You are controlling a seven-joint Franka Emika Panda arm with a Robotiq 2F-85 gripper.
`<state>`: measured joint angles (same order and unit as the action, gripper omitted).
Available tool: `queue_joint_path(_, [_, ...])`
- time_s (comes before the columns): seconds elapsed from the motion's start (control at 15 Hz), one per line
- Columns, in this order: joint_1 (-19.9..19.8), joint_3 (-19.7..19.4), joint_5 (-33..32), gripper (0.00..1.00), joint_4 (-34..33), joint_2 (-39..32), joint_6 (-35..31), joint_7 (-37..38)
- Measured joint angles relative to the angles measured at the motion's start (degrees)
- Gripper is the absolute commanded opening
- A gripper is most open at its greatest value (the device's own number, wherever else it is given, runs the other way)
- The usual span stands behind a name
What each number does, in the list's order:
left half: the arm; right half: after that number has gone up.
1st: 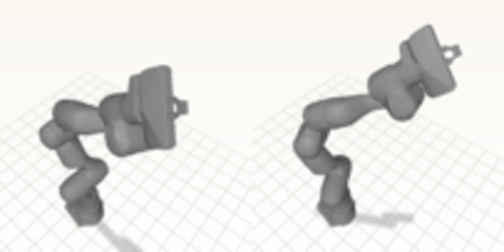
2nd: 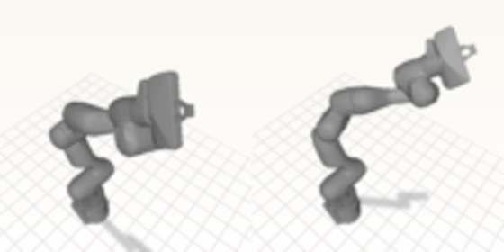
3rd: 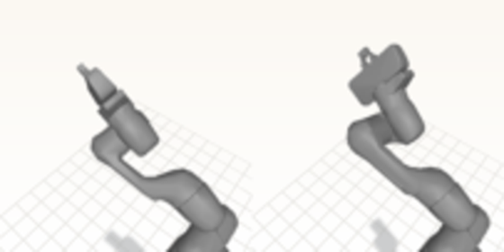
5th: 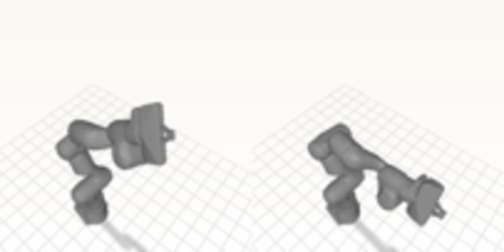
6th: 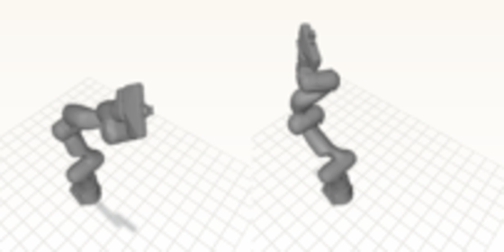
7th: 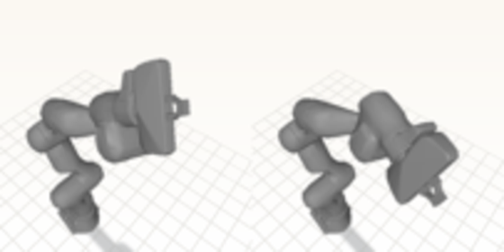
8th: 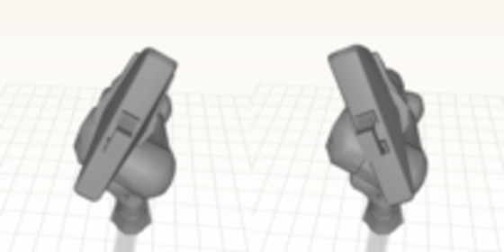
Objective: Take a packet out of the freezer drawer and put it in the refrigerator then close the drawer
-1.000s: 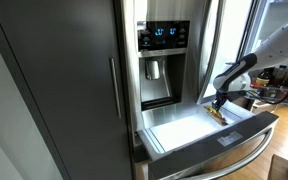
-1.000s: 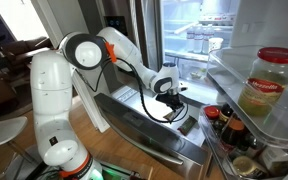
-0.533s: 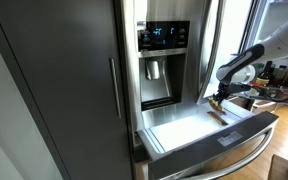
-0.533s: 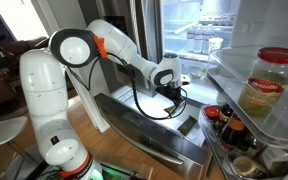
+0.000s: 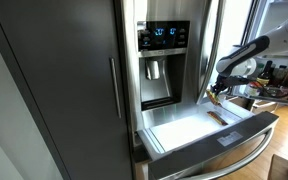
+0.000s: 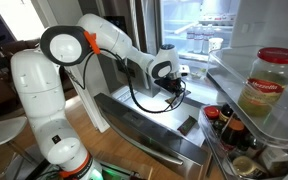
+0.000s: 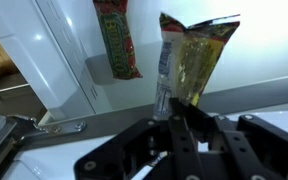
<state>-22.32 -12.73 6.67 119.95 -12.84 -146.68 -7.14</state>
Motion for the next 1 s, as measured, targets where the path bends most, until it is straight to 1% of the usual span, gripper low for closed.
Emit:
queue_joint_path(0.2, [0.22,0.71,3.96,0.01,-1.96,-0.21,-3.62,-0.27])
queue_joint_path(0.4, [0.14,1.95,11.55,0.01,-5.33,-1.54,-5.54,-0.23])
queue_joint_path(0.73, [-0.91,4.36,23.48,0.01,-12.25,-6.86,-6.94,-0.06])
queue_joint_path(0.8, [-1.62,5.02,25.46,0.15,-13.79,-8.09,-7.68,-0.42])
queue_joint_path(0.87, [-2.39,5.80,27.46,0.32,-15.33,-9.29,-8.48,-1.05])
queue_joint_path(0.93, [-3.08,6.43,28.91,0.36,-16.83,-10.48,-9.05,-1.48])
queue_joint_path(1.0, [-3.52,6.76,29.64,0.45,-18.11,-11.55,-9.48,-1.55])
